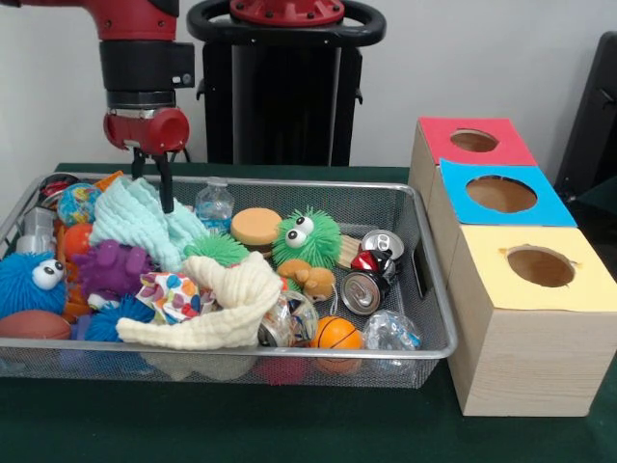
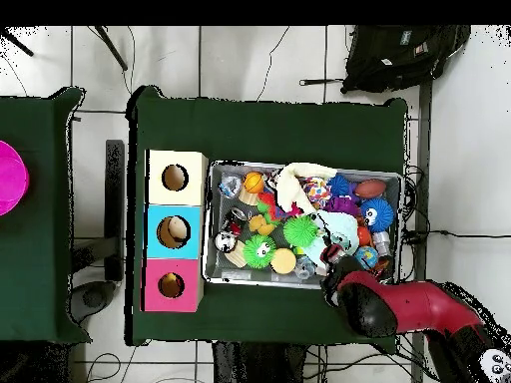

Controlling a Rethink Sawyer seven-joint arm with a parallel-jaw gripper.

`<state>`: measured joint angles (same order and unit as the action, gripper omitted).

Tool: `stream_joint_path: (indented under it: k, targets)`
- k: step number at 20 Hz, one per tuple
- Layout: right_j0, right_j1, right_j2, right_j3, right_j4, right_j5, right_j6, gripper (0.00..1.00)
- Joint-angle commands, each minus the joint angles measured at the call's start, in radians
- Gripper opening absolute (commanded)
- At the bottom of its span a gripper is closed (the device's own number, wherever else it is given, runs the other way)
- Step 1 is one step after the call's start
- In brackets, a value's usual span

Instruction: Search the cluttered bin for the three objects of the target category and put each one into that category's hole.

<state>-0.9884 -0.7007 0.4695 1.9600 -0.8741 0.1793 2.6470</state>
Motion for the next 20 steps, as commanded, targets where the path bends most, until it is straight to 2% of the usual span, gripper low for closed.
stream_joint_path:
  k: [1, 2, 3, 5, 6, 11, 13, 14, 15, 17, 18, 20]
  targets:
    - [0.07, -0.081, 0.02, 0.013, -0.014, 0.2, -0.214, 1.0]
    - [0.137, -0.047, -0.072, -0.033, 0.012, 0.139, -0.023, 1.0]
    - [0.134, -0.075, -0.004, -0.039, -0.094, 0.201, -0.261, 1.0]
    - [-0.021, -0.031, 0.148, 0.02, 0.045, 0.294, -0.394, 1.0]
    - [-0.027, -0.048, 0.155, 0.034, 0.056, 0.3, -0.389, 1.0]
    - [-0.011, -0.093, 0.156, 0.078, 0.06, 0.301, -0.311, 1.0]
    - [0.05, -0.128, 0.107, 0.084, 0.004, 0.243, -0.228, 1.0]
    - [0.109, -0.153, 0.055, 0.079, -0.039, 0.213, -0.157, 1.0]
    - [0.128, -0.16, 0.037, 0.077, -0.05, 0.204, -0.133, 1.0]
    - [0.139, -0.152, 0.023, 0.087, -0.027, 0.193, -0.1, 1.0]
    - [0.161, -0.188, 0.01, 0.109, 0.001, 0.206, -0.072, 1.0]
    - [0.157, -0.243, 0.027, 0.156, 0.076, 0.213, -0.056, 1.0]
